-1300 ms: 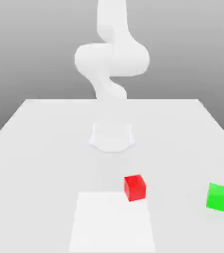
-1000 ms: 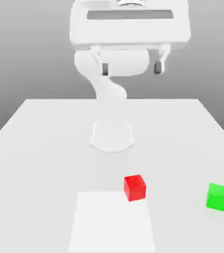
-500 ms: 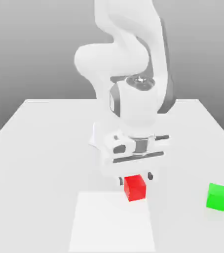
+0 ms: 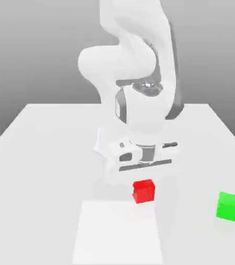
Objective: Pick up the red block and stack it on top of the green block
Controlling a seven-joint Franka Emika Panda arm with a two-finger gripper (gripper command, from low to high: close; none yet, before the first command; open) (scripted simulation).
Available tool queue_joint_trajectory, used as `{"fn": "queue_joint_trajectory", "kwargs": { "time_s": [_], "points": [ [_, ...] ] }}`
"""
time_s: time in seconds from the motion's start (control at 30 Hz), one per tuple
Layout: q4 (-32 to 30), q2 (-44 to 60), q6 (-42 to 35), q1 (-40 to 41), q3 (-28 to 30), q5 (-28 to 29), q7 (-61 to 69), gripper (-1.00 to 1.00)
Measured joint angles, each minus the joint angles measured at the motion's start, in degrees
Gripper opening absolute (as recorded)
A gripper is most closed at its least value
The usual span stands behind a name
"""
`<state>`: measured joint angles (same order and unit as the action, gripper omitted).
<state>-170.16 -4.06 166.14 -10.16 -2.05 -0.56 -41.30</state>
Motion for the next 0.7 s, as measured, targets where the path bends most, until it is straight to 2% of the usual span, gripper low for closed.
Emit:
{"fn": "queue_joint_trajectory", "kwargs": {
  "time_s": [0.1, 0.4, 0.57, 0.6, 0.7],
  "points": [
    [1.82, -2.74, -4.57, -1.42, -1.47, 0.2, -0.12, -1.0],
    [19.88, 5.25, -14.71, -16.12, -11.38, 1.82, -1.09, -1.0],
    [23.09, 14.33, -9.13, -18.81, -10.16, 6.18, -4.24, -1.0],
    [23.24, 16.34, -7.32, -19.32, -9.43, 7.36, -5.1, 1.0],
    [23.24, 16.34, -7.31, -19.32, -9.43, 7.36, -5.1, 1.0]
  ]
}}
